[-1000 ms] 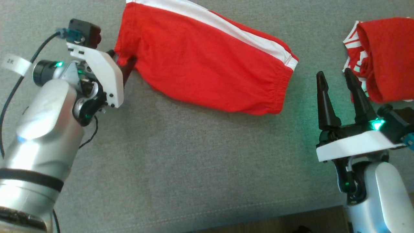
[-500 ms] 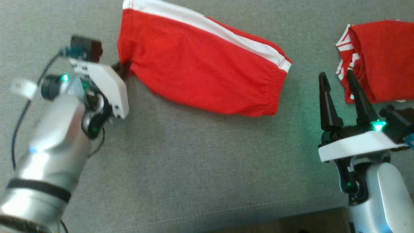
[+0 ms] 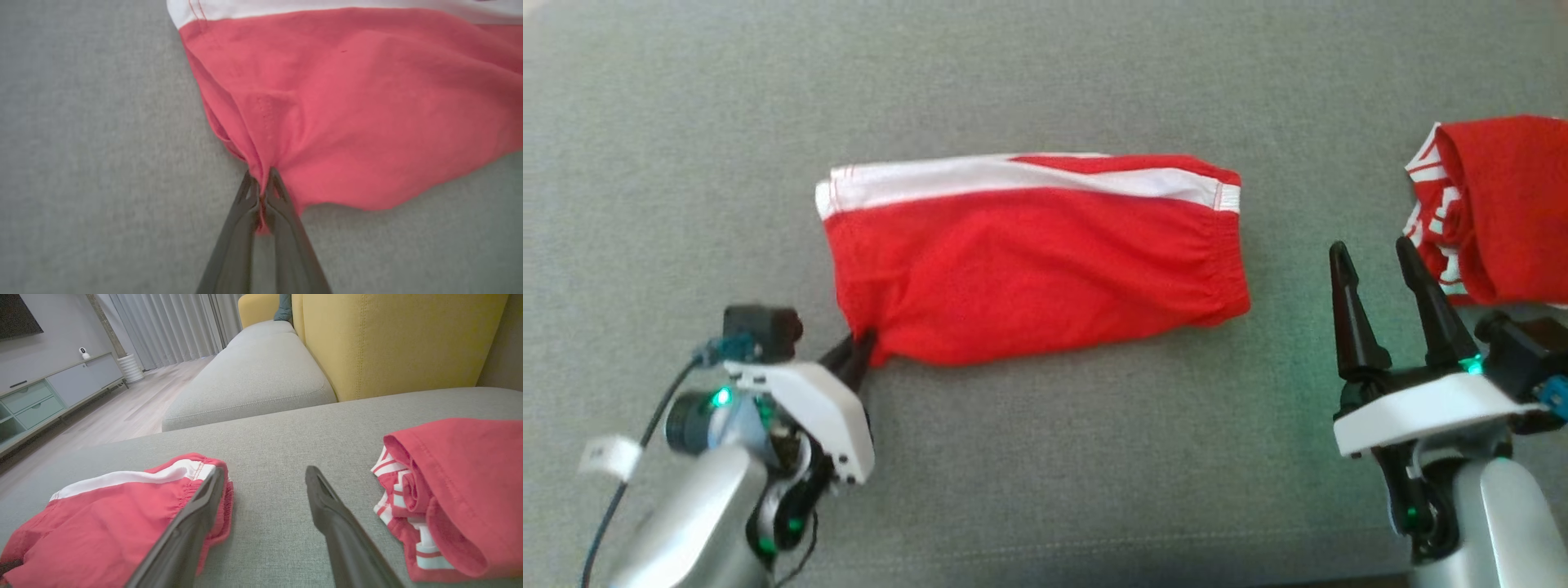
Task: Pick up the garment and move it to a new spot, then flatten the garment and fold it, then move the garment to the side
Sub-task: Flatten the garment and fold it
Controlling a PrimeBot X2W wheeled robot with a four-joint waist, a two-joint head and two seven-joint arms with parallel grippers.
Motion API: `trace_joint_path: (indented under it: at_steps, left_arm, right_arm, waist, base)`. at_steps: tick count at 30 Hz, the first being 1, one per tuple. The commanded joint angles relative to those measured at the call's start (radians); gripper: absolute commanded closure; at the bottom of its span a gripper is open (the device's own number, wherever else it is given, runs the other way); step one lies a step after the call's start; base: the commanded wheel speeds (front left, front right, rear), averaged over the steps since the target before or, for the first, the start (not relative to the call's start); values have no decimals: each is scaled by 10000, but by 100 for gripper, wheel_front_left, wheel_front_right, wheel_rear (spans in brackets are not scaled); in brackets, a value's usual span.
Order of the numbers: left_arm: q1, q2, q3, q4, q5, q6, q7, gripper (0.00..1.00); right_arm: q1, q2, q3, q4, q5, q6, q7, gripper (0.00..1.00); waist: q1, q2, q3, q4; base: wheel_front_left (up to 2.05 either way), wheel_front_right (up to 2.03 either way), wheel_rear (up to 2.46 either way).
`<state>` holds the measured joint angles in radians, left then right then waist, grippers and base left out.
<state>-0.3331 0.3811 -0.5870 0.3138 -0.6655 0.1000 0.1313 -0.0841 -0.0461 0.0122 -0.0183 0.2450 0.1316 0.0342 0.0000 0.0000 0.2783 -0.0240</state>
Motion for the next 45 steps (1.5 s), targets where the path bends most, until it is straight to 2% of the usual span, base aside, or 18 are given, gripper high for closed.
trace_joint_path:
  at_steps: [1, 2, 3, 4, 8, 15, 18, 26, 45]
  left_arm:
    - [-108, 440, 542, -535, -54, 177, 0, 100]
    - [79, 492, 558, -786, -84, 280, 47, 100]
    - [238, 523, 562, -1001, -144, 326, 104, 82]
    - [354, 553, 592, -1180, -164, 391, 80, 0]
    - [676, 470, 874, -1693, -178, 708, -529, 0]
    - [1079, 286, 1484, -2352, 601, 1400, -3054, 0]
    - [1163, 340, 1753, -2680, 972, 1644, -3609, 0]
    - [1829, 474, 2220, -3533, 1780, 2034, -3904, 0]
    - [2406, 602, 2135, -3855, 2043, 2118, -3919, 0]
  right_arm:
    - [8, -41, 142, -422, -58, -9, 44, 0]
    - [53, -41, 120, -460, -62, -9, 77, 0]
    - [92, -41, 100, -496, -61, -9, 107, 0]
    - [127, -41, 93, -526, -68, -9, 135, 0]
    - [184, -41, 74, -724, -323, -9, 274, 0]
    - [208, -41, 2, -1238, -729, -9, 540, 0]
    - [226, -41, -47, -1425, -834, -9, 675, 0]
    - [539, -41, -127, -1753, -1024, -9, 936, 0]
    - [1034, -41, -243, -1903, -958, -9, 1063, 0]
  waist:
    - [0, 0, -105, 96]
    - [0, 0, -128, 118]
    - [0, 0, -149, 142]
    - [0, 0, -183, 157]
    - [0, 0, -298, 196]
    - [0, 0, -654, 282]
    - [0, 0, -789, 359]
    - [0, 0, -1166, 508]
    - [0, 0, -1424, 485]
  base:
    - [0, 0, 0]
    - [0, 0, 0]
    - [0, 0, 0]
    - [0, 0, 0]
    - [0, 0, 0]
    - [0, 0, 0]
    - [0, 0, 0]
    - [0, 0, 0]
    - [0, 0, 0]
